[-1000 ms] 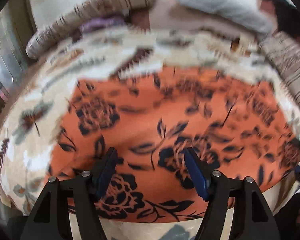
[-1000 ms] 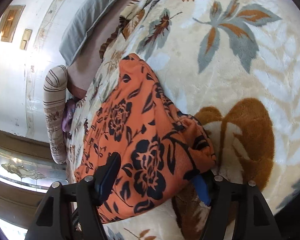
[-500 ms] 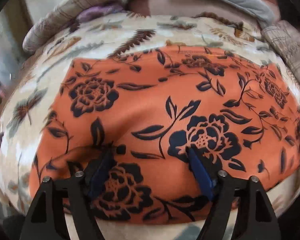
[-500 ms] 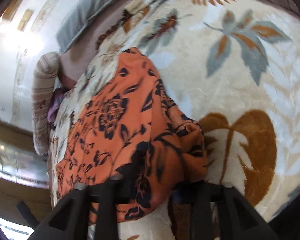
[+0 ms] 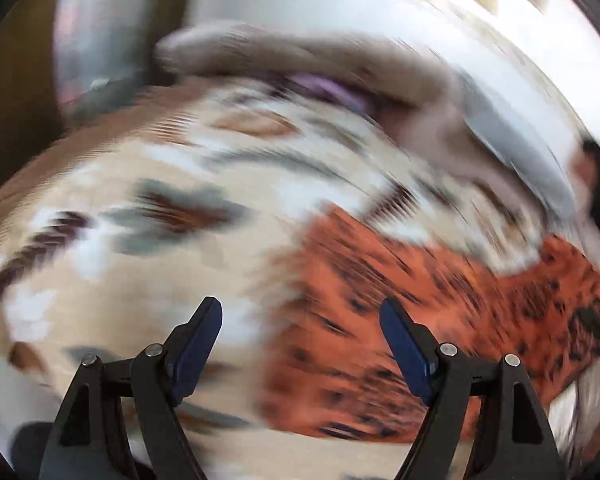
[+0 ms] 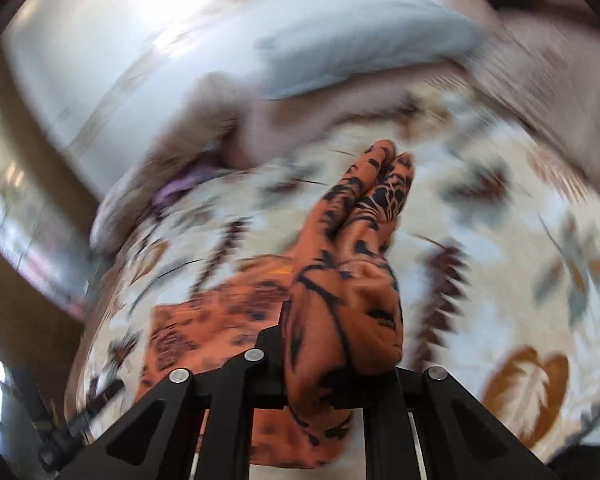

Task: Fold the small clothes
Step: 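Lift the held end with the right gripper and fold it over the shirt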

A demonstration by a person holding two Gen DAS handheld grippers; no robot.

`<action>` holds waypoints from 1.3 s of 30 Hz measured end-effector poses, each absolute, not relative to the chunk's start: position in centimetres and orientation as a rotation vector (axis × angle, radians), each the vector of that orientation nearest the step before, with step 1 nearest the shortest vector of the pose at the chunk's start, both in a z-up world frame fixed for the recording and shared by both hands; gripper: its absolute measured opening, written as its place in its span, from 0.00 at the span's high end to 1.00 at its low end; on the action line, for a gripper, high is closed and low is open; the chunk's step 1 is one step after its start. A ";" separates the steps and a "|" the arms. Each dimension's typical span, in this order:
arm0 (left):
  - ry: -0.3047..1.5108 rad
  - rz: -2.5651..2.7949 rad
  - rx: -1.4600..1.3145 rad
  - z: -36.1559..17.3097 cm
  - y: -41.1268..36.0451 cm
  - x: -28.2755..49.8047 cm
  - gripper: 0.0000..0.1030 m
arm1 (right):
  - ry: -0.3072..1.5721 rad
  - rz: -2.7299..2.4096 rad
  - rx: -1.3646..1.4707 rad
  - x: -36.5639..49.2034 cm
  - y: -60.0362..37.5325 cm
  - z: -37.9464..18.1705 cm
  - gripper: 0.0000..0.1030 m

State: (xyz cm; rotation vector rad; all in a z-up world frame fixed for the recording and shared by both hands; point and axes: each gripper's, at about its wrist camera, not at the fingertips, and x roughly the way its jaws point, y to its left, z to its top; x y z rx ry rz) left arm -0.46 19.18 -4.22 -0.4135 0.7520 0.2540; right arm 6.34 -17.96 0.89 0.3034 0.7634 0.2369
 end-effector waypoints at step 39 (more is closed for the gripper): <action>0.809 0.177 -0.585 -7.3 24.4 -3.7 0.21 | 0.906 0.716 0.049 0.0 4.1 -7.2 0.25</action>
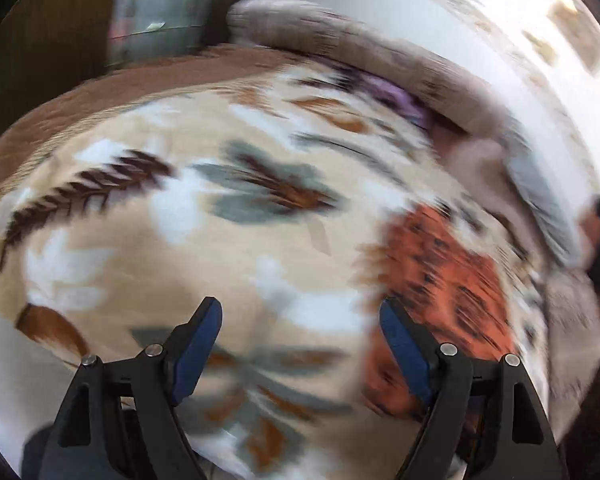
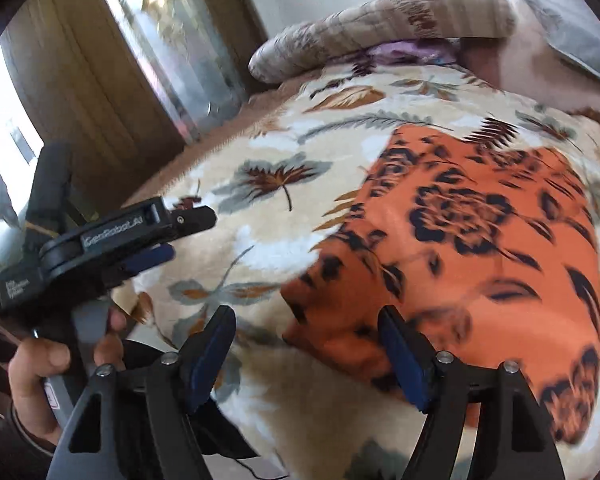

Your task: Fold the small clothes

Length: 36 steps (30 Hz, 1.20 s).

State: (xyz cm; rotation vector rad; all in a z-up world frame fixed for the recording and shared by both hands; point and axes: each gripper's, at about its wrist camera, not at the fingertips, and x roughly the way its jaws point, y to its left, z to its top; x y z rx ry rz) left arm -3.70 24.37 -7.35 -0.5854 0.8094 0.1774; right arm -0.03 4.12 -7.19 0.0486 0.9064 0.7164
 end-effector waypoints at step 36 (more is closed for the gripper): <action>1.045 -0.136 -0.607 -8.3 20.5 16.0 0.45 | 0.956 0.496 0.493 7.4 -13.8 -8.0 0.25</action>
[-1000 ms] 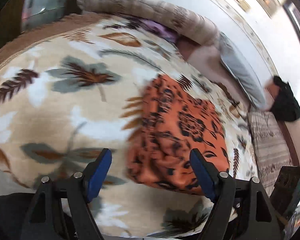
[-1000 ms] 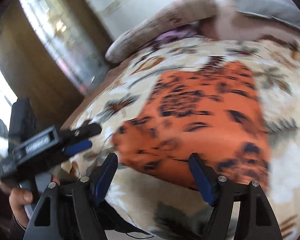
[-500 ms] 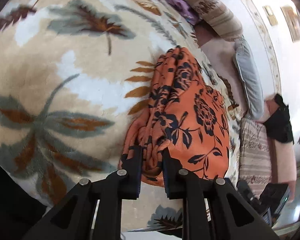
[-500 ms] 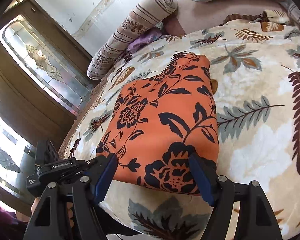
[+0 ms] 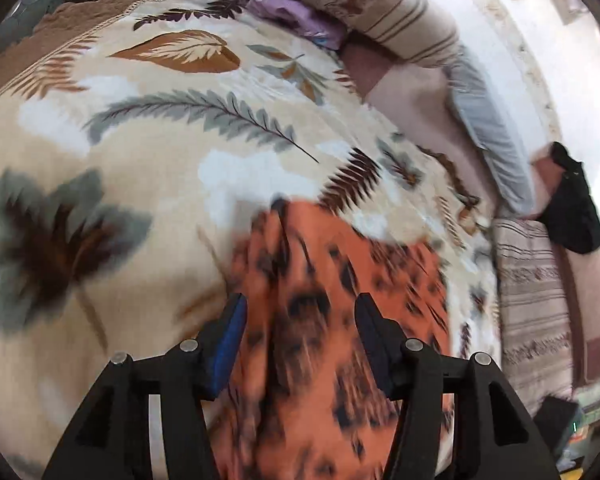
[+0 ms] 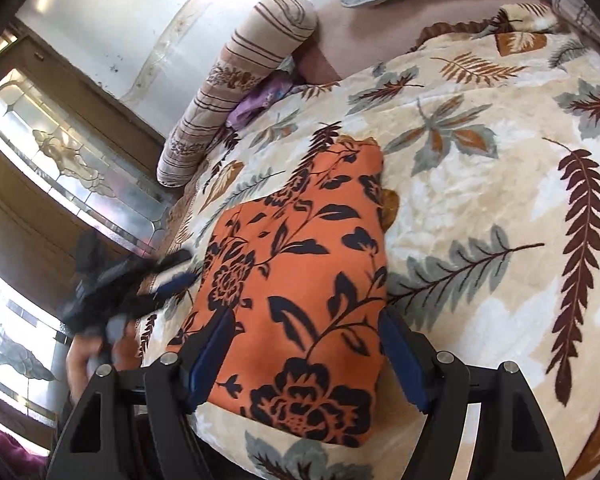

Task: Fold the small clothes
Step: 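Pinch and straighten the folded bundle's edge with the left gripper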

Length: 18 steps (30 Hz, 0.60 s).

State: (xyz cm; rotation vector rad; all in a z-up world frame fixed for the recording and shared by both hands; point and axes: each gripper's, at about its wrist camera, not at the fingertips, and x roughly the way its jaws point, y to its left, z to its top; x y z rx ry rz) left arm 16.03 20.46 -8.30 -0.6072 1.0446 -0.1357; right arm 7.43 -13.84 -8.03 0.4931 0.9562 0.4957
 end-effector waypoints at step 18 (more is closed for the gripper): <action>1.081 -0.100 -0.881 -12.0 23.0 15.4 0.76 | 1.008 0.496 0.512 8.6 -13.9 -9.8 0.25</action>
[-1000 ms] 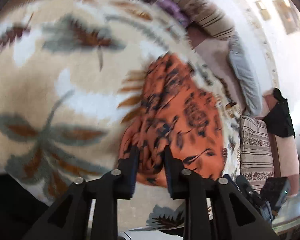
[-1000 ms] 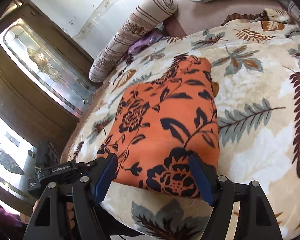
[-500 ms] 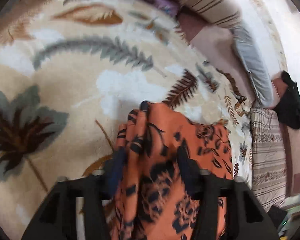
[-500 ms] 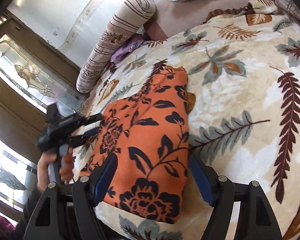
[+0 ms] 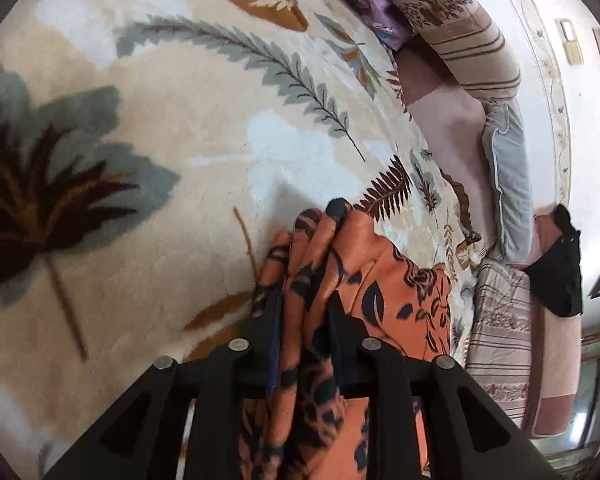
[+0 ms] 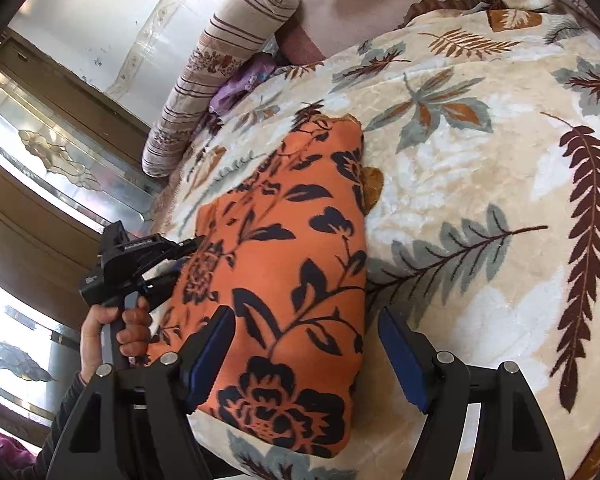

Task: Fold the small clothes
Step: 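Pinch and straighten the folded bundle's edge with the left gripper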

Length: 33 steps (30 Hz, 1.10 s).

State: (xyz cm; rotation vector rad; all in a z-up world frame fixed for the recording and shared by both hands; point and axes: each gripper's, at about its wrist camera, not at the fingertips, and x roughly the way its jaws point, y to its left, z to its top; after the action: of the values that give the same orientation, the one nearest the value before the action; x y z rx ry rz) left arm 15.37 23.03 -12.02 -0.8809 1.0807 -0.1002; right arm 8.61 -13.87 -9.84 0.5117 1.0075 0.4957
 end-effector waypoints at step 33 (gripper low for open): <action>0.961 -0.144 -0.880 -11.3 21.2 -0.9 0.33 | 1.096 0.551 0.622 8.3 -14.7 -10.8 0.23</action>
State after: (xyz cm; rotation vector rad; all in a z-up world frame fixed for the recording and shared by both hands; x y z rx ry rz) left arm -0.92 21.16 -11.30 -0.8801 0.9610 -0.1442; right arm 8.26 -14.67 -10.80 0.6224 1.0957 0.5509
